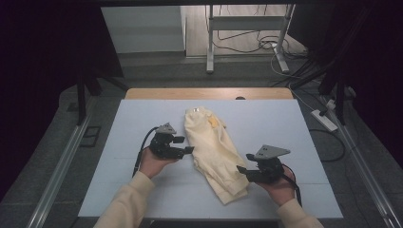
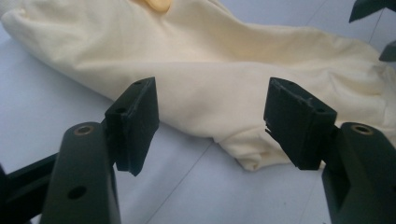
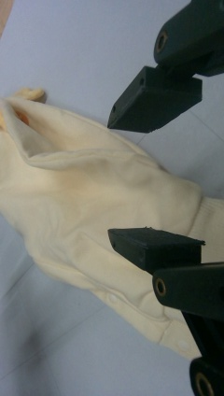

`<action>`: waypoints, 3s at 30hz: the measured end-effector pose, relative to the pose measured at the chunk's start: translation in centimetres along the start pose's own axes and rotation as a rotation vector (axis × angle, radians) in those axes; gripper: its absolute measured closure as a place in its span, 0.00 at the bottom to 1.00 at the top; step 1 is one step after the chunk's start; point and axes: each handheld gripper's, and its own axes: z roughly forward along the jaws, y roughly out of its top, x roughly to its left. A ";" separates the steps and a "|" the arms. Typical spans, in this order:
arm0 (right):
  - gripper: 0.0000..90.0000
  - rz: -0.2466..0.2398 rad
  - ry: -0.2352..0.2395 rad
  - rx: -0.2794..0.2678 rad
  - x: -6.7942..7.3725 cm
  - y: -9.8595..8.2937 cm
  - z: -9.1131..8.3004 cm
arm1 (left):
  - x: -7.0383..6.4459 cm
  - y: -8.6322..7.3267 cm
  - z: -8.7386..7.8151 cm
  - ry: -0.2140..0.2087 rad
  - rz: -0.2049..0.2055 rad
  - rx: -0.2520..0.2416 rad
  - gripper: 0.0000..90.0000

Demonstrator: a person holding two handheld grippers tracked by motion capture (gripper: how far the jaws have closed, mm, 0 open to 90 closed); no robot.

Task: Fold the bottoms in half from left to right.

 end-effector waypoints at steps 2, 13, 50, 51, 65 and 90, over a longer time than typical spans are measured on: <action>0.45 0.009 -0.003 0.006 -0.2 0.0 0.2 | 0.0 -0.4 -0.2 -0.001 -0.006 -0.004 0.37; 0.46 0.014 -0.015 0.023 -0.4 0.8 1.9 | 0.3 -1.4 -0.9 0.011 -0.007 -0.020 0.36; 0.95 0.003 0.014 0.230 -2.3 0.3 4.4 | 0.5 -2.1 -1.2 0.059 -0.017 -0.036 0.35; 0.92 -0.007 0.009 0.235 -2.3 0.3 4.5 | 0.5 -2.1 -1.2 0.061 -0.016 -0.037 0.35; 0.54 -0.019 0.044 0.074 -0.2 1.8 1.6 | 0.6 -2.1 -1.3 0.053 -0.022 -0.041 0.35; 0.56 -0.158 0.168 0.265 6.0 1.3 5.7 | 1.1 -2.4 -1.7 0.055 -0.039 -0.046 0.34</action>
